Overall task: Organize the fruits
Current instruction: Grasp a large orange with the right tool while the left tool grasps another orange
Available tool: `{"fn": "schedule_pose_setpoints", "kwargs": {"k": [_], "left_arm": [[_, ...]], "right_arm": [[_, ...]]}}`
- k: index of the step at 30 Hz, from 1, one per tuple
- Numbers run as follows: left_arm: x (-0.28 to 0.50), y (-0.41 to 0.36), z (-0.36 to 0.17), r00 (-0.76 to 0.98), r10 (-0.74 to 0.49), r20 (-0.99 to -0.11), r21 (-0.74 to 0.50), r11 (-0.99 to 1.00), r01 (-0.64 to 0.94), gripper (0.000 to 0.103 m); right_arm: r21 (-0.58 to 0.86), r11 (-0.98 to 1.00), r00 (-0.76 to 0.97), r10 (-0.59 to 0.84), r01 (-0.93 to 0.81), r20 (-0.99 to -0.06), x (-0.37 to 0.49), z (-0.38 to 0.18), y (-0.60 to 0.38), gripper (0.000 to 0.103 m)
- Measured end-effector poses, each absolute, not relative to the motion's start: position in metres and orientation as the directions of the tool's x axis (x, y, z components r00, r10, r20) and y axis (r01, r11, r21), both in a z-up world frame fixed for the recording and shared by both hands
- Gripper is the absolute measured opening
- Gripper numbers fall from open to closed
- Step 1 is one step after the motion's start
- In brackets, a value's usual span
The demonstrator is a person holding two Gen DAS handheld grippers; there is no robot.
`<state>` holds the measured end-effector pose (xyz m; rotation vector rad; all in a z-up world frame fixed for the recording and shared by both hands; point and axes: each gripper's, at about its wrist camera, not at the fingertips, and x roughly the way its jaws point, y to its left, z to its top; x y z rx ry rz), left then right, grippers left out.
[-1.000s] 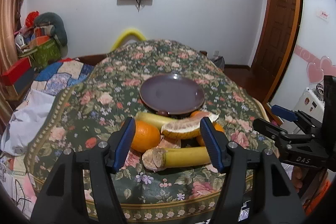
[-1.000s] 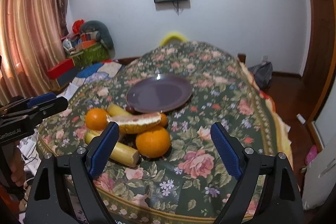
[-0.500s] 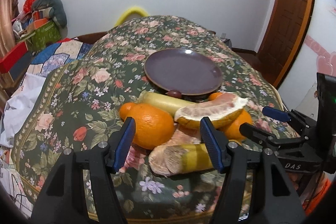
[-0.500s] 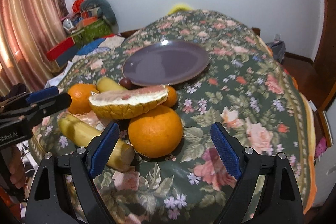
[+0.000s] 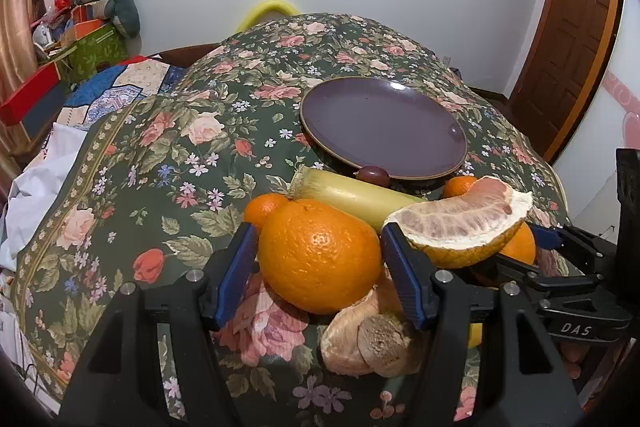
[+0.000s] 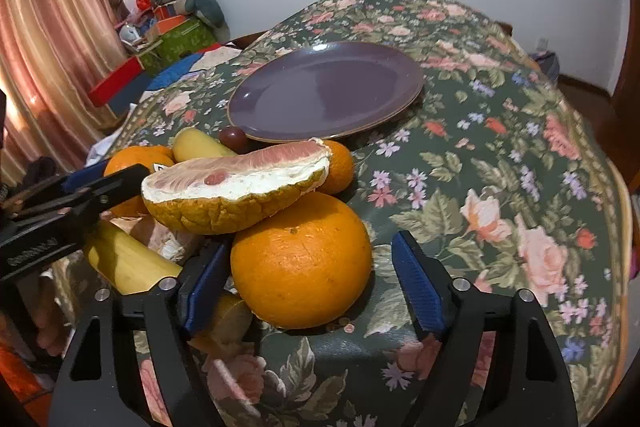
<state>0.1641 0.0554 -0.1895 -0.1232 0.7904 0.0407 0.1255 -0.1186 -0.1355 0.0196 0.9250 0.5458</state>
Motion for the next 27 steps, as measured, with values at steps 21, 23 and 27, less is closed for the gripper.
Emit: {"fn": "schedule_pose_setpoints", "kwargs": {"k": [21,23,27], "left_arm": [[0.177,0.066,-0.193,0.677,-0.048,-0.734,-0.163,0.981,-0.107,0.065],[0.174,0.066,-0.190,0.681,-0.046,-0.731,-0.161,0.981,-0.106,0.065],[0.165,0.066,-0.181,0.693,-0.042,-0.720,-0.161,0.981,-0.108,0.065]], "right_arm": [[0.265,0.872,0.474,0.453,-0.411,-0.755,0.124,-0.129,-0.128,0.061],[0.263,0.878,0.484,0.446,-0.400,-0.753,0.122,-0.127,-0.134,0.061],[0.265,0.891,0.509,0.432,-0.368,-0.744,0.121,-0.121,-0.149,0.061]]}}
